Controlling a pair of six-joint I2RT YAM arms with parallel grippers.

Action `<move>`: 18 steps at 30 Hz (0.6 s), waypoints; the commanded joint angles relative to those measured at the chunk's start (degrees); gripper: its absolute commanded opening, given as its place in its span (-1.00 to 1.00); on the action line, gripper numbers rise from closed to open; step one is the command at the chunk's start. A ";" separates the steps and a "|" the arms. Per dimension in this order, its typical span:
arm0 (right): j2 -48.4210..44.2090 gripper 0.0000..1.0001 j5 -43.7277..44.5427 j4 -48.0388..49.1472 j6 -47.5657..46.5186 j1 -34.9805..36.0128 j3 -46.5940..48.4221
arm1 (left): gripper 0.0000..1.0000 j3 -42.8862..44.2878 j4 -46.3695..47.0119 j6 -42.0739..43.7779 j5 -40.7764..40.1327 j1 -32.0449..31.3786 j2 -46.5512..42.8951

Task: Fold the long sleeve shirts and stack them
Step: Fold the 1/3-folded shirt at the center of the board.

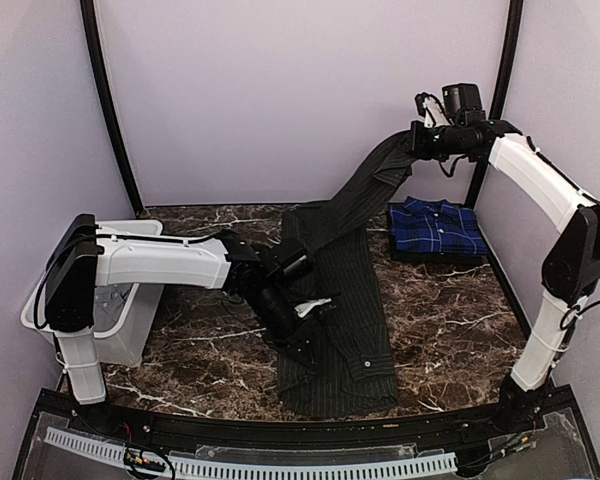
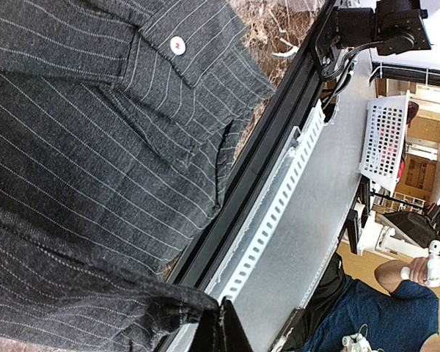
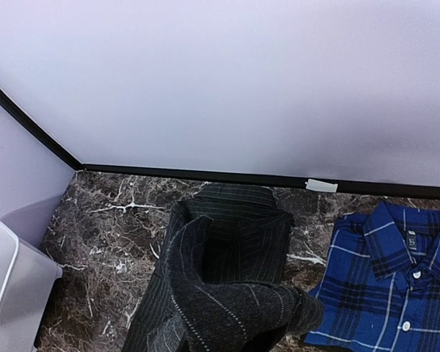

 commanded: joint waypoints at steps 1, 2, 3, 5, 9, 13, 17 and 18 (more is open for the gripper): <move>1.73 -1.00 -2.21 1.08 0.22 0.42 4.56 | -1.00 1.74 -0.21 0.93 2.22 -0.53 1.53; 1.96 -1.00 -2.38 1.03 0.22 0.64 5.03 | -1.00 1.82 0.10 0.73 2.25 -0.54 1.98; 2.22 -1.00 -2.48 0.94 0.22 0.87 5.42 | -1.00 1.92 0.24 0.60 2.51 -0.54 2.23; 2.69 -1.00 -2.49 0.71 0.22 1.23 5.80 | -1.00 2.38 0.62 0.51 2.54 -0.54 3.08; 3.10 -1.00 -2.30 0.61 0.22 1.81 5.34 | -1.00 3.18 2.39 -0.12 2.59 -0.54 4.77; 3.06 -1.00 -2.00 0.36 0.13 2.17 5.05 | -1.00 3.49 3.43 -0.58 3.05 -0.54 6.29; 2.93 -1.00 -2.05 0.11 0.13 2.41 5.18 | -1.00 3.73 3.83 -0.38 4.00 -0.54 7.24; 2.93 -1.00 -2.17 -0.12 0.21 2.64 5.07 | -1.00 3.77 3.82 -0.31 4.40 -0.56 7.41</move>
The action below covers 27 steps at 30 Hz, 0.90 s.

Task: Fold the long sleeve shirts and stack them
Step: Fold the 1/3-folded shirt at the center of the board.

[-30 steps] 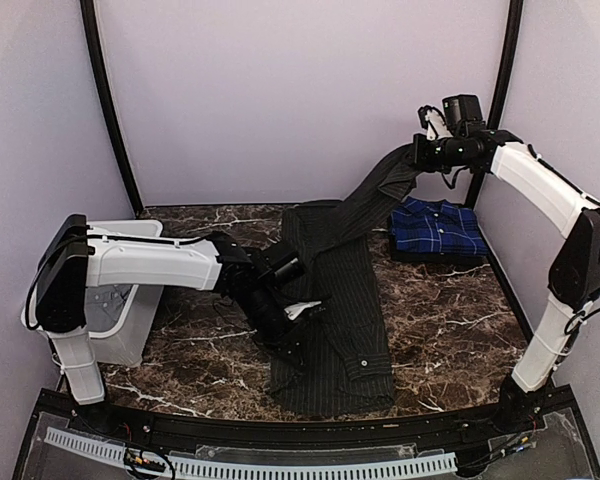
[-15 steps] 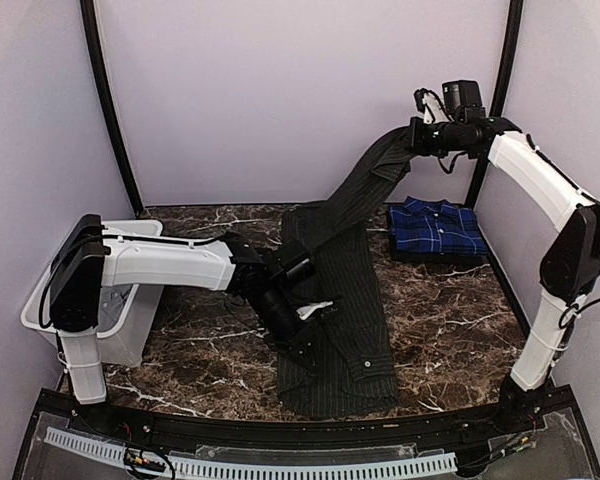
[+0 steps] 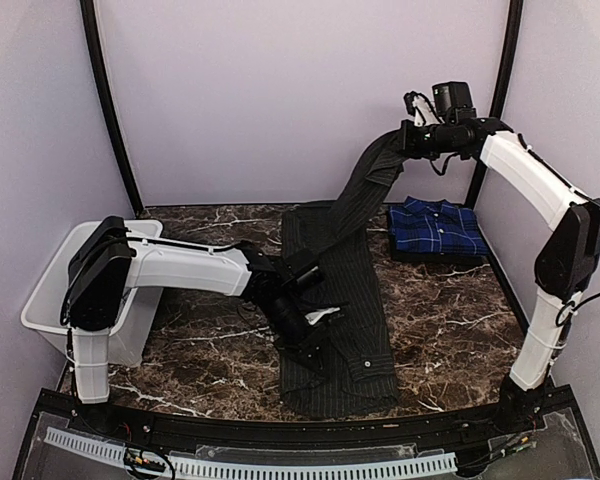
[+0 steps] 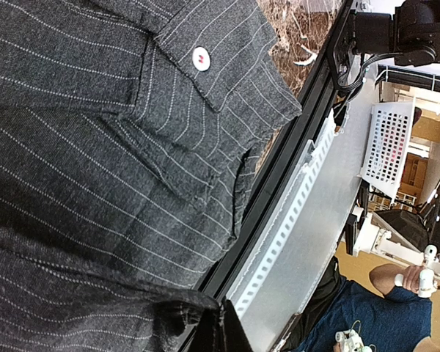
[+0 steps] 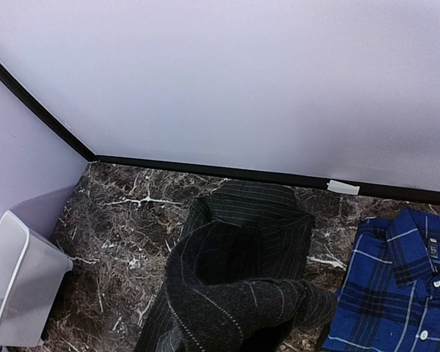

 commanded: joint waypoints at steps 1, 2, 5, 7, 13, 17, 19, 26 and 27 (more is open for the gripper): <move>-0.05 -1.00 -0.47 0.64 0.19 0.75 0.83 | -1.00 1.35 0.79 0.40 2.56 -0.40 0.69; -0.17 -1.00 -0.46 0.48 0.25 1.24 0.41 | -1.00 1.26 0.79 0.48 2.99 -0.39 0.92; -1.15 -1.00 -0.46 0.89 0.39 2.89 -2.51 | -1.00 0.67 1.30 0.45 3.13 -0.39 1.93; -2.01 -1.00 -0.27 1.04 0.37 4.21 -4.56 | -1.00 0.37 2.01 0.34 3.40 -0.39 2.47; -6.58 -1.00 -0.75 3.62 2.03 6.81 -13.92 | -1.00 -0.70 3.90 0.79 4.41 -0.39 4.39; -9.06 -1.00 -1.60 5.73 3.47 8.66 -20.90 | -1.00 -2.17 6.17 0.75 5.22 -0.39 5.38; -9.72 -1.00 -1.43 6.23 3.99 9.79 -23.56 | -0.99 -2.89 6.74 0.94 5.43 -0.43 5.45; -9.37 -1.00 -1.36 7.37 5.31 12.05 -28.89 | -0.58 -2.06 4.50 3.45 3.34 -0.32 3.73; -9.30 -1.00 -1.38 7.37 5.44 12.13 -29.25 | -0.48 -1.77 4.19 3.93 2.88 -0.30 3.41</move>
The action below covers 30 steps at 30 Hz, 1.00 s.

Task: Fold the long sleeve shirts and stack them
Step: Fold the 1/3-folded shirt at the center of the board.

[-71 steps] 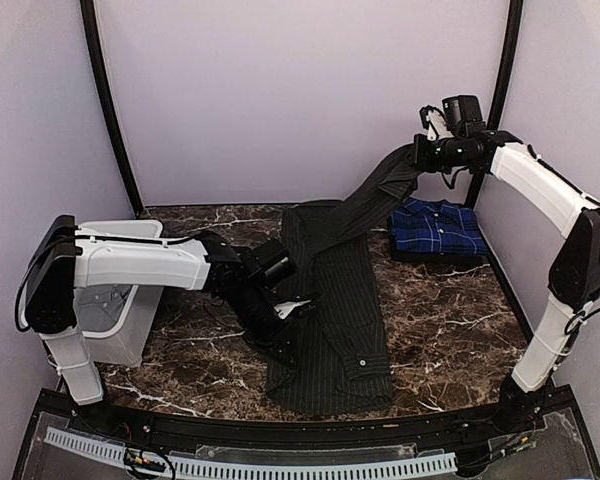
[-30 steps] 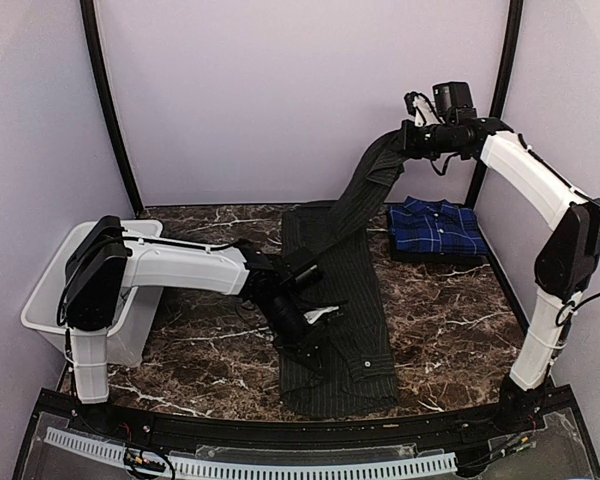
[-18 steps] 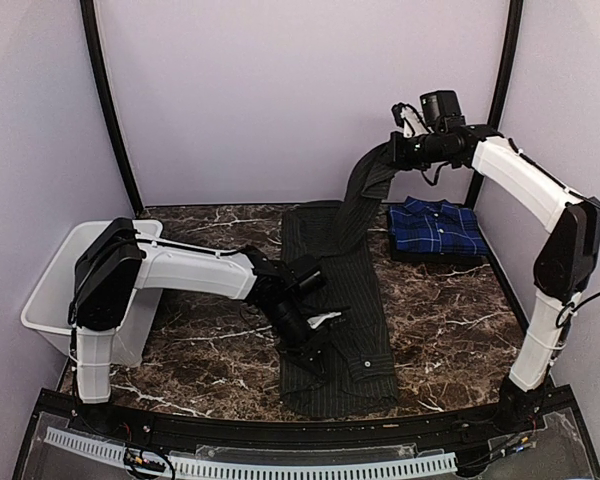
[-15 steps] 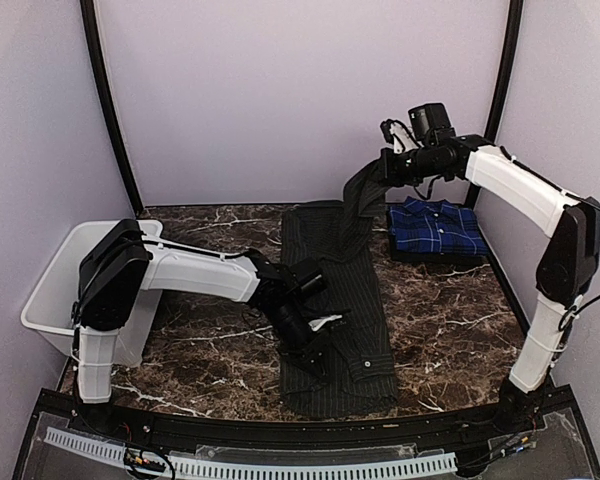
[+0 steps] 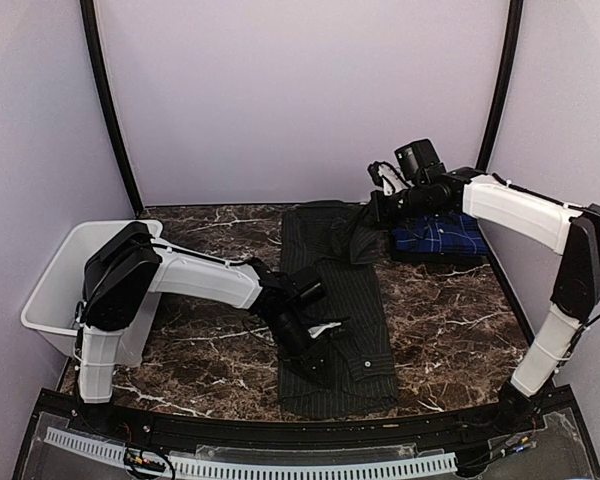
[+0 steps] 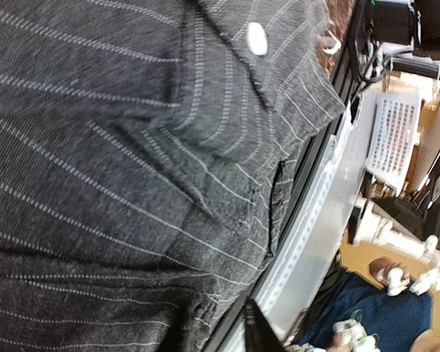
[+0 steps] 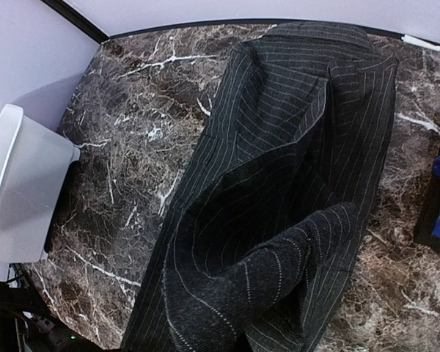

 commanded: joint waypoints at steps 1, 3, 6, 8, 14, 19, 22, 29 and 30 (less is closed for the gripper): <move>-0.80 -1.00 -0.32 3.00 1.55 0.89 -1.93 | -0.45 1.29 -2.09 2.63 -0.85 -0.26 -2.82; -0.87 -1.00 -0.40 3.04 1.75 0.88 -2.64 | -0.33 2.07 -2.95 3.14 -1.32 0.06 -4.42; -0.97 -1.00 -0.55 3.14 1.78 0.96 -3.62 | -0.16 2.26 -4.00 3.61 -1.86 1.57 -7.85; -0.90 -1.00 -0.57 2.88 1.59 1.08 -3.95 | -0.08 1.97 -4.64 3.96 -2.02 2.93 -10.06; -1.53 -1.00 0.39 1.82 1.15 1.22 -3.97 | -0.09 1.13 -3.74 3.38 -3.33 8.82 -12.99; -1.43 -1.00 3.61 -0.07 0.29 1.22 0.74 | -0.37 4.43 4.57 -3.20 -10.45 17.05 -10.20; -0.63 -1.00 6.59 -2.02 -0.59 1.28 4.08 | -0.46 10.23 8.11 -5.53 -17.71 19.97 -6.14; 0.60 -1.00 5.46 -5.11 -1.67 1.59 7.48 | -0.50 24.58 16.65 -9.93 -26.68 25.77 6.59; 0.35 -1.00 5.09 -5.43 -1.67 1.80 7.22 | -0.51 25.86 17.14 -10.20 -27.38 26.68 7.71</move>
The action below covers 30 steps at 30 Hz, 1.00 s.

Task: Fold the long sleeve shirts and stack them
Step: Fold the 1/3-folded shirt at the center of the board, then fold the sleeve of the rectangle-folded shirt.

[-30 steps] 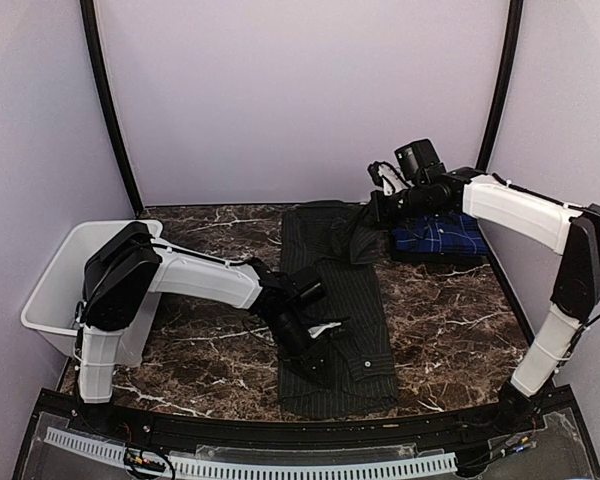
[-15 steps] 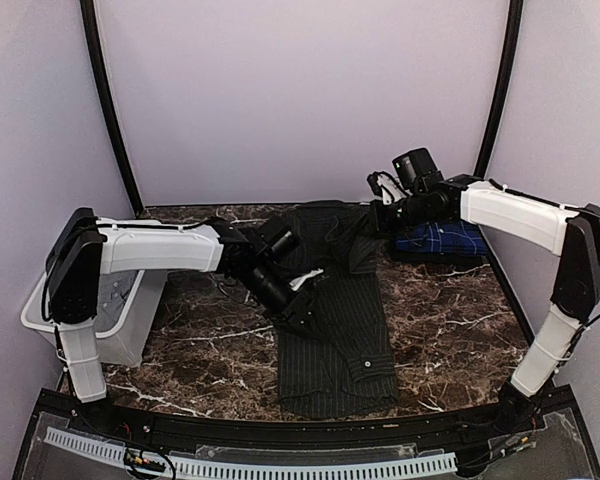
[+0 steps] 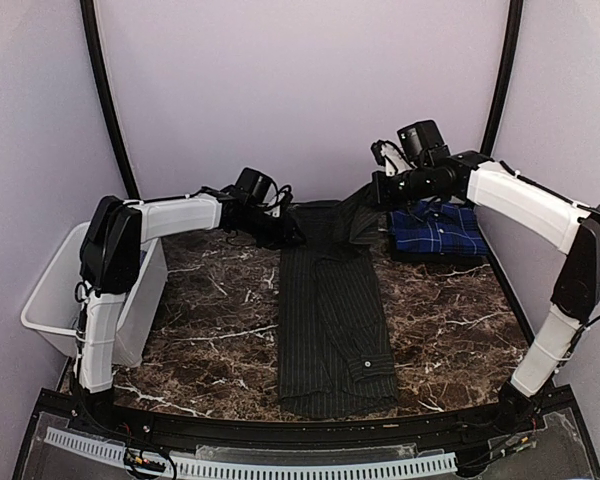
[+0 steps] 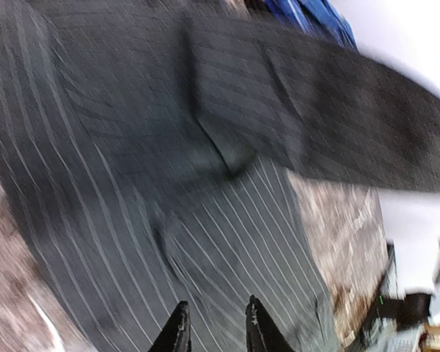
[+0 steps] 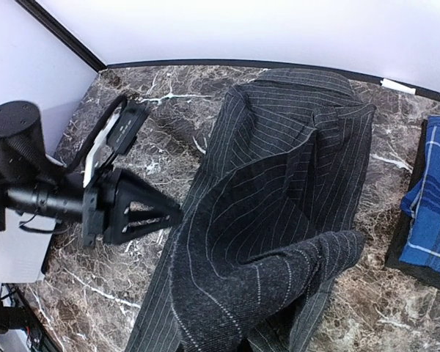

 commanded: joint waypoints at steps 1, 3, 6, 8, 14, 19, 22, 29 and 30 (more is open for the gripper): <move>0.11 -1.00 -0.60 -2.56 -0.93 1.06 0.50 | -0.51 7.53 6.61 -3.48 -6.57 2.64 6.26; -0.45 -1.00 -2.87 -2.60 -0.68 1.97 -1.00 | -0.52 9.63 8.99 -4.20 -5.16 3.50 9.13; -0.50 -1.00 -8.03 -2.85 -0.29 4.42 -3.97 | -0.52 13.13 9.68 -4.55 -0.86 3.79 14.35; -0.58 -1.00 -13.94 -1.76 1.01 5.44 -7.09 | -0.56 17.10 8.20 -4.83 1.68 3.79 16.90; 1.46 -0.98 -22.41 1.70 5.74 8.92 -13.31 | -0.58 14.46 6.45 -4.61 2.96 3.79 13.32; 4.99 -0.53 -25.17 1.12 5.82 11.68 -11.33 | -0.39 9.67 6.63 -4.69 1.89 3.85 7.91; 4.84 -0.15 -24.18 1.68 5.11 12.25 -10.93 | -0.22 5.57 6.07 -4.48 0.58 3.87 4.25; 3.93 0.21 -22.35 3.39 4.61 13.70 -12.45 | 0.19 -2.39 5.83 -4.49 -2.00 4.43 -3.20; 3.91 0.23 -21.91 3.51 4.79 13.71 -12.68 | 0.21 -2.50 5.51 -4.47 -1.61 4.47 -3.57</move>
